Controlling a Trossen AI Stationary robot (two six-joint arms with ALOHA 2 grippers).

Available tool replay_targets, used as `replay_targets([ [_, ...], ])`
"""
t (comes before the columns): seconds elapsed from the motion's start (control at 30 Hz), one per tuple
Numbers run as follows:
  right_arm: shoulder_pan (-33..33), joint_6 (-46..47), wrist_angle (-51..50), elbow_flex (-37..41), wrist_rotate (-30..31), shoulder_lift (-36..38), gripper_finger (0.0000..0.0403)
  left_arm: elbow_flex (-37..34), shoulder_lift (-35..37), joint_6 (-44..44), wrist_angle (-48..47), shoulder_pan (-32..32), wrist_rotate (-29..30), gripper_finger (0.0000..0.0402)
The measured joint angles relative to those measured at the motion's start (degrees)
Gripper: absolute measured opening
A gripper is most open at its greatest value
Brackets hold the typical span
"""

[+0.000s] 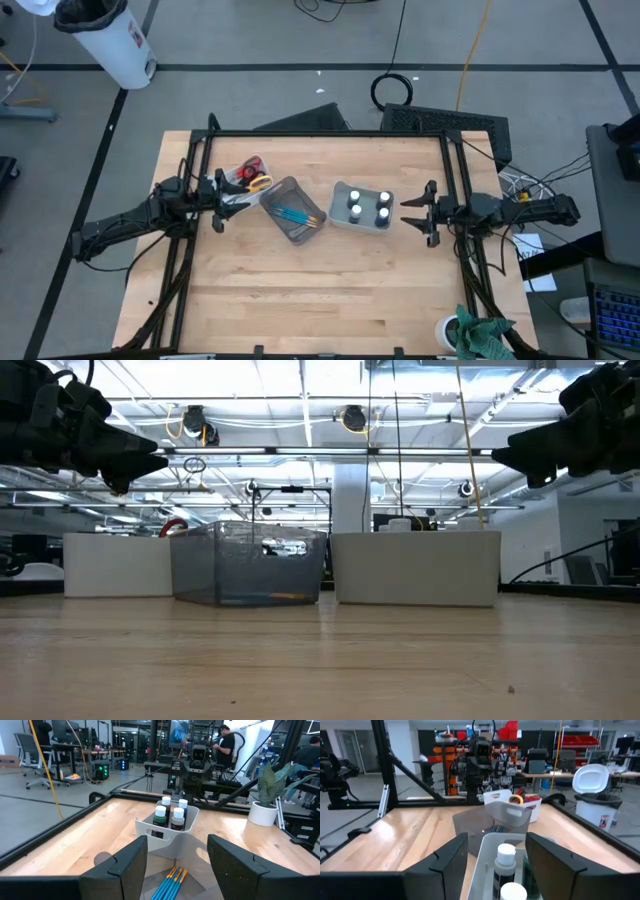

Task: Pick & Place Paint Supplies
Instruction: Return to Home Position

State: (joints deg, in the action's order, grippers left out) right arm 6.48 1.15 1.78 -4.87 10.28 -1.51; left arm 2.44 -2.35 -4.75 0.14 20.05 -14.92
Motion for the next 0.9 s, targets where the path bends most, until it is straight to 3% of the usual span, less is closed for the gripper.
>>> replay_targets([
  [0.9,0.00,-0.35,3.80,0.44,0.15,-1.71,0.0185,0.00,0.00,0.01,0.05,0.00,0.00,0.0214],
])
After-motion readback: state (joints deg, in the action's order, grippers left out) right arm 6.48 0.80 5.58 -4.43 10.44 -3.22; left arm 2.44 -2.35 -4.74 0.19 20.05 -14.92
